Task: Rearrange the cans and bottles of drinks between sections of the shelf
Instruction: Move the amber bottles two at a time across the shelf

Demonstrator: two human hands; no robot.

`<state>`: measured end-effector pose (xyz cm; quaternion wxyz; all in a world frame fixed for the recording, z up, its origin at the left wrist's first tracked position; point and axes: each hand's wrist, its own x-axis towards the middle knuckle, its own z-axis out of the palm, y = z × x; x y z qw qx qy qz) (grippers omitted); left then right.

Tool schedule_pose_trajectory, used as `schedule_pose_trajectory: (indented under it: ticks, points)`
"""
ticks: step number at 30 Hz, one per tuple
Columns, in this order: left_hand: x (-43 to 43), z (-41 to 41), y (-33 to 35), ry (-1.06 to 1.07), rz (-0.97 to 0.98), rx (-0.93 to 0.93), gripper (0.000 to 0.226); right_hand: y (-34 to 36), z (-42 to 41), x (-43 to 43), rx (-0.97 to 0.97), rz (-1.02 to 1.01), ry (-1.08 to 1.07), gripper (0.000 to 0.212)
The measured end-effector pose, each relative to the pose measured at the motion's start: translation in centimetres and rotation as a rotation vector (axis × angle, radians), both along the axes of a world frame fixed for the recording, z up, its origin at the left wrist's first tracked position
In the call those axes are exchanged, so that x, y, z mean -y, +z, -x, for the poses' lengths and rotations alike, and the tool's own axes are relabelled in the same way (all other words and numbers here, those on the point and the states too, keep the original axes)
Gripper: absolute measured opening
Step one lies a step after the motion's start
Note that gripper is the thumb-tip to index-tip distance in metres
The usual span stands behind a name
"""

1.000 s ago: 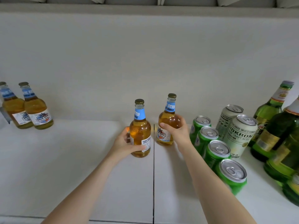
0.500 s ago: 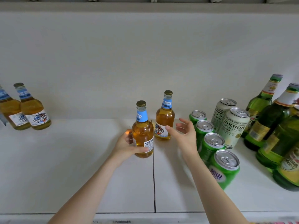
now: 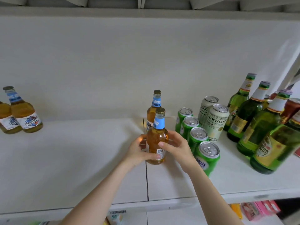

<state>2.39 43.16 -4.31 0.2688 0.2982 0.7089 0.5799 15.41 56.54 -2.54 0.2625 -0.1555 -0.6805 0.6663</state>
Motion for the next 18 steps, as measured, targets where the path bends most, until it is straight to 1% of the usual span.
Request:
schedule_pose_trajectory:
  ticks: [2, 5, 12, 15, 18]
  points:
    - [-0.6, -0.2, -0.1, -0.008, 0.004, 0.008, 0.096, -0.1, -0.2, -0.2, -0.009, 0.023, -0.02, 0.054]
    - [-1.4, 0.2, -0.4, -0.01, 0.009, 0.014, 0.099, -0.2, 0.1, -0.4, -0.014, 0.031, -0.062, 0.055]
    - [-2.3, 1.8, -0.4, 0.024, 0.012, -0.008, 0.093, -0.3, 1.7, -1.4, -0.012, 0.024, -0.08, 0.047]
    - [-2.7, 2.4, -0.3, 0.043, -0.009, 0.019, 0.086, -0.3, 2.6, -1.8, -0.005, 0.015, -0.086, 0.048]
    - [-3.0, 2.9, -0.3, 0.045, -0.022, 0.034, 0.085, -0.5, 3.4, -2.3, 0.001, 0.018, -0.097, 0.051]
